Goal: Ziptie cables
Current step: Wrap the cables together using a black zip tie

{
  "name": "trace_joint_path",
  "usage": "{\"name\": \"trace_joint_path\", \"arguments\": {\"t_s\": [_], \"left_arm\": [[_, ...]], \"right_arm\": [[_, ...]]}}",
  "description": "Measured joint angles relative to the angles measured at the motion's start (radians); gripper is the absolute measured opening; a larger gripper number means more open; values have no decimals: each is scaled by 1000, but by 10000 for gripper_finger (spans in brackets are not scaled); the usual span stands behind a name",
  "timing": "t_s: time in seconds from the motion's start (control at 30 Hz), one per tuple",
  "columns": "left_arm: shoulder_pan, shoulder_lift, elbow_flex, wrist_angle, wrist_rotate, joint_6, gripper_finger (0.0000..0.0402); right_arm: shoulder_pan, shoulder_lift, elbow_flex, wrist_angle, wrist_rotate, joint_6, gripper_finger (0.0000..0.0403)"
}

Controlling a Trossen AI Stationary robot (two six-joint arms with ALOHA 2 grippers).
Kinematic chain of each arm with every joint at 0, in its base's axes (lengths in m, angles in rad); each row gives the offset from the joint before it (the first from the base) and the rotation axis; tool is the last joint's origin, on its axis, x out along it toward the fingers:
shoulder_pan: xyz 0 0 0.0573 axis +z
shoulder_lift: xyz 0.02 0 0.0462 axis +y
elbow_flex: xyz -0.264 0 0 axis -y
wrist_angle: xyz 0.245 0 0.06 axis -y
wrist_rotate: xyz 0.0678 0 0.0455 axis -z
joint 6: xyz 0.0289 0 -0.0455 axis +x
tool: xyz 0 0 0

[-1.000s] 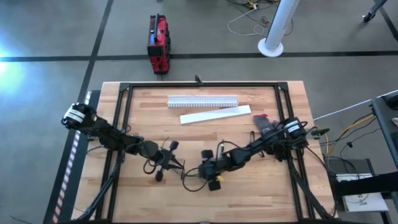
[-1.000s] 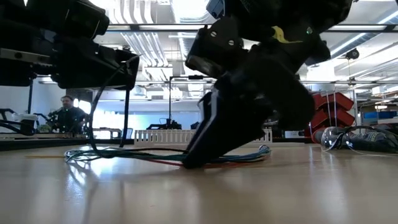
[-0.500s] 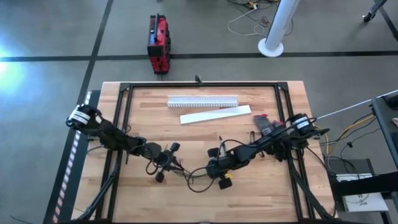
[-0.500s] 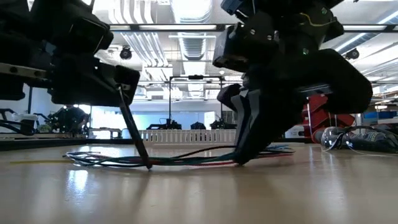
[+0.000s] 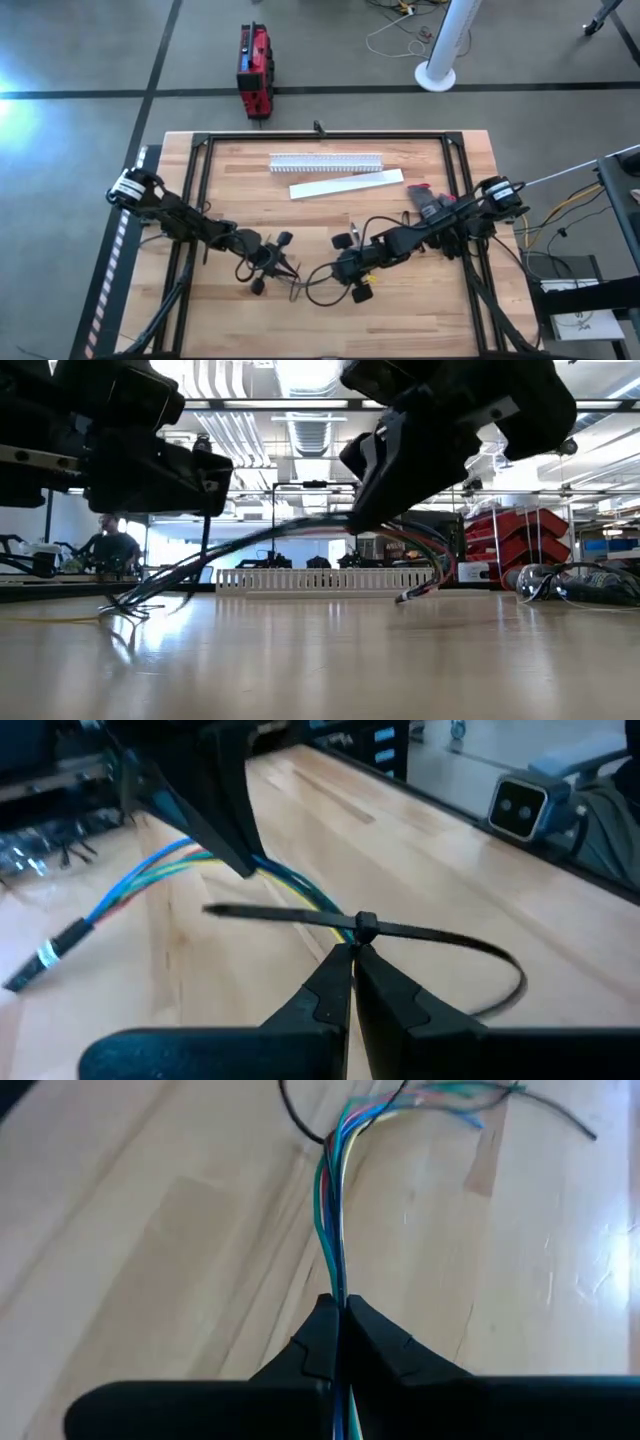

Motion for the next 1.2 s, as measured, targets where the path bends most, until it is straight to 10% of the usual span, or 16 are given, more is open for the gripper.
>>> {"name": "trace_joint_path", "arguments": {"t_s": [0.37,0.83,1.2], "left_arm": [[0,-77,-3,-147,-24,-36,0],[0,-184,-3,-270,-26,-43,0],[0,-168,-3,-270,-27,-53,0]], "right_arm": [[4,18,-72,103,-33,49,7],[1,31,-63,281,-34,8,175],[-37,67,-54,489,-80,-158,180]]}}
